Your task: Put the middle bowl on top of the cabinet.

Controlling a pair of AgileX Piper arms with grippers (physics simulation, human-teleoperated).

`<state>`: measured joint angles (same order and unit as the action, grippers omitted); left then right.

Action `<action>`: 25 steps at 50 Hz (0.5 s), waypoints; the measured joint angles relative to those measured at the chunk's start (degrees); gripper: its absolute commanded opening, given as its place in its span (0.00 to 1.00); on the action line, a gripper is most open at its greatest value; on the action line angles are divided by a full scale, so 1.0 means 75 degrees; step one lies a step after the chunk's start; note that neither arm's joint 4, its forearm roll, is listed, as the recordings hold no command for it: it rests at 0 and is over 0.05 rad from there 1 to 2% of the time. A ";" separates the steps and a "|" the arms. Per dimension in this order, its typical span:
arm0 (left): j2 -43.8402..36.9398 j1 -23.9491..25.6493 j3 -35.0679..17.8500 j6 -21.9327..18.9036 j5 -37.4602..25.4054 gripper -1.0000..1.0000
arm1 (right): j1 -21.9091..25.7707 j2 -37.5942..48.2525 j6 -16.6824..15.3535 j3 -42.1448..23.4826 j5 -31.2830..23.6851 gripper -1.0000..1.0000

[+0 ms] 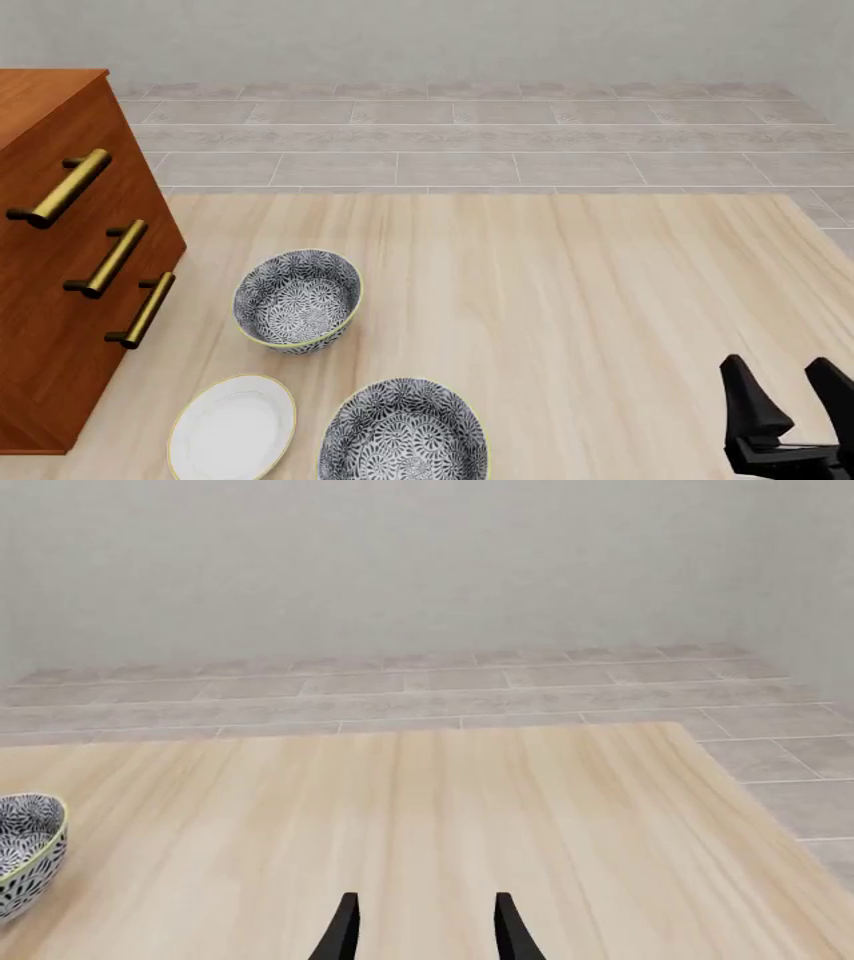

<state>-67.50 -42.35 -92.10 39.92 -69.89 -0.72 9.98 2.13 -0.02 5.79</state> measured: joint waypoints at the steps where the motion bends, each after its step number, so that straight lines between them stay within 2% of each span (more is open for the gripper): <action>1: 0.0005 0.0010 -0.0003 0.0010 0.0000 1.00 | 0.0000 -0.0003 0.0001 0.0000 -0.0003 1.00; 25: 0.0250 -0.0116 -0.0163 0.0278 -0.0001 1.00 | -0.0012 -0.0133 0.0037 -0.0003 -0.0117 1.00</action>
<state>-65.62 -43.22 -93.32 42.01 -69.90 -0.81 8.98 2.41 -0.04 4.91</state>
